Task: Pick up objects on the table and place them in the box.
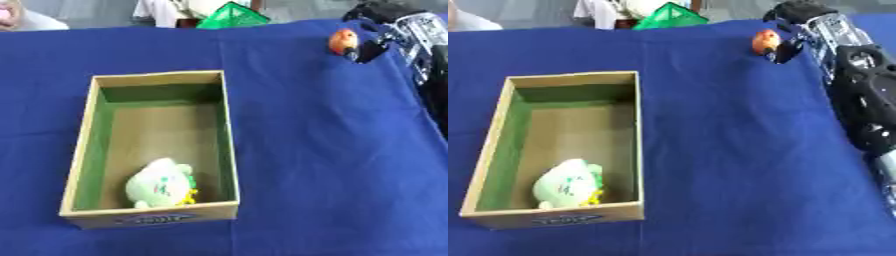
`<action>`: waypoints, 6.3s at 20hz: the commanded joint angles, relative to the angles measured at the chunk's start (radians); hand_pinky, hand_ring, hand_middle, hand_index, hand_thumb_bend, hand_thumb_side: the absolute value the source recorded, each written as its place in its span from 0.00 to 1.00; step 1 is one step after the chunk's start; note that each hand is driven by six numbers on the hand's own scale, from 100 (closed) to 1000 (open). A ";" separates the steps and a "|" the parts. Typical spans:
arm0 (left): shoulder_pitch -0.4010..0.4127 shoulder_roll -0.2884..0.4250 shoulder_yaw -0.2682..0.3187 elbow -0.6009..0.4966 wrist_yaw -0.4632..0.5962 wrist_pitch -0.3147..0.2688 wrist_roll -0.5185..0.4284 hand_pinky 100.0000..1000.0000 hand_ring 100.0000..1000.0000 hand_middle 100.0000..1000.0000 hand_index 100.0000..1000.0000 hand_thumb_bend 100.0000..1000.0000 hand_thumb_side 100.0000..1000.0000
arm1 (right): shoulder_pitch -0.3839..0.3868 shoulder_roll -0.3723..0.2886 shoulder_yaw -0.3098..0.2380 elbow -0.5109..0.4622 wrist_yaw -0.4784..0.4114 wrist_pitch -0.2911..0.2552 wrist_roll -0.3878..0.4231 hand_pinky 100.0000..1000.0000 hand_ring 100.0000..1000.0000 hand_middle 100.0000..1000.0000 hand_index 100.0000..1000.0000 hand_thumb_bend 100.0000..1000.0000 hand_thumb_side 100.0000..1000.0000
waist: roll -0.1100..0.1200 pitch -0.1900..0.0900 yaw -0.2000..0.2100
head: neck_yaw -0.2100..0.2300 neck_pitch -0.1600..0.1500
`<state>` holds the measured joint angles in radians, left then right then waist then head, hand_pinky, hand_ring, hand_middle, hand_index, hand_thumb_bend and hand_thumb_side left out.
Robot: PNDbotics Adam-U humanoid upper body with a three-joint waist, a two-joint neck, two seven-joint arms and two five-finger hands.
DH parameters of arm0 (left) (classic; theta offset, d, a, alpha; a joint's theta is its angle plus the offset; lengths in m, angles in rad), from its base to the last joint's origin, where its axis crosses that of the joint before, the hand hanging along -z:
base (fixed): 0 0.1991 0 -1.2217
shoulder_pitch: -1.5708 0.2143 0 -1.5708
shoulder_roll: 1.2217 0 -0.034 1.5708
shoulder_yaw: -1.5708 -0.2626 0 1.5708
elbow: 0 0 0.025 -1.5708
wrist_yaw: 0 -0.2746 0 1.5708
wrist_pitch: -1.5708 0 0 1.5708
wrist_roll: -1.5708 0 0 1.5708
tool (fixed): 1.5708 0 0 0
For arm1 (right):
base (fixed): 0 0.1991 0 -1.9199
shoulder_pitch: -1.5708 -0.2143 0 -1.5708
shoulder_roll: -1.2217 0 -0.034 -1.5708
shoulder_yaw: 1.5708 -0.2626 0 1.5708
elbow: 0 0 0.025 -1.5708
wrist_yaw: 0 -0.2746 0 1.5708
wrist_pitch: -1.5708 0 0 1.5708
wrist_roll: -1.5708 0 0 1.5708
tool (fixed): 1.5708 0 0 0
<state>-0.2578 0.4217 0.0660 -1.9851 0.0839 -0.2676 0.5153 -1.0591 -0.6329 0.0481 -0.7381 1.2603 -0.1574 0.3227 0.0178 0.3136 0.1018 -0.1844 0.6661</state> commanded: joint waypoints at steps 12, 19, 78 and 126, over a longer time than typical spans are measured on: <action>-0.014 0.008 0.007 -0.015 0.004 0.002 -0.004 0.72 0.83 0.69 0.73 0.14 0.79 | 0.016 -0.062 -0.046 0.000 0.000 0.084 -0.099 0.75 0.83 0.75 0.84 0.00 0.14 | 0.010 0.004 0.011 | -0.029 -0.028; -0.017 0.009 0.004 -0.015 0.004 0.003 -0.009 0.72 0.83 0.70 0.73 0.14 0.80 | 0.019 -0.079 -0.038 -0.032 -0.035 0.137 -0.166 0.72 0.77 0.67 0.78 0.00 0.07 | 0.010 0.004 0.010 | -0.036 -0.032; -0.019 0.030 0.015 -0.015 -0.001 0.000 -0.008 0.73 0.83 0.70 0.73 0.15 0.77 | 0.362 -0.376 0.125 -1.057 -0.594 0.160 -0.230 0.55 0.49 0.38 0.56 0.00 0.00 | -0.024 -0.027 -0.005 | 0.002 -0.010; -0.031 0.002 -0.006 -0.015 0.019 0.000 -0.034 0.73 0.83 0.70 0.73 0.16 0.78 | 0.239 0.089 0.506 -1.025 -0.335 -0.021 0.059 0.68 0.72 0.66 0.78 0.06 0.06 | -0.027 -0.029 0.044 | -0.030 0.002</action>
<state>-0.2806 0.4125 0.0534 -1.9851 0.1015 -0.2680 0.4812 -0.8085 -0.5259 0.5748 -1.7330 0.9219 -0.1769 0.3878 -0.0144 0.3027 0.1460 -0.2140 0.6685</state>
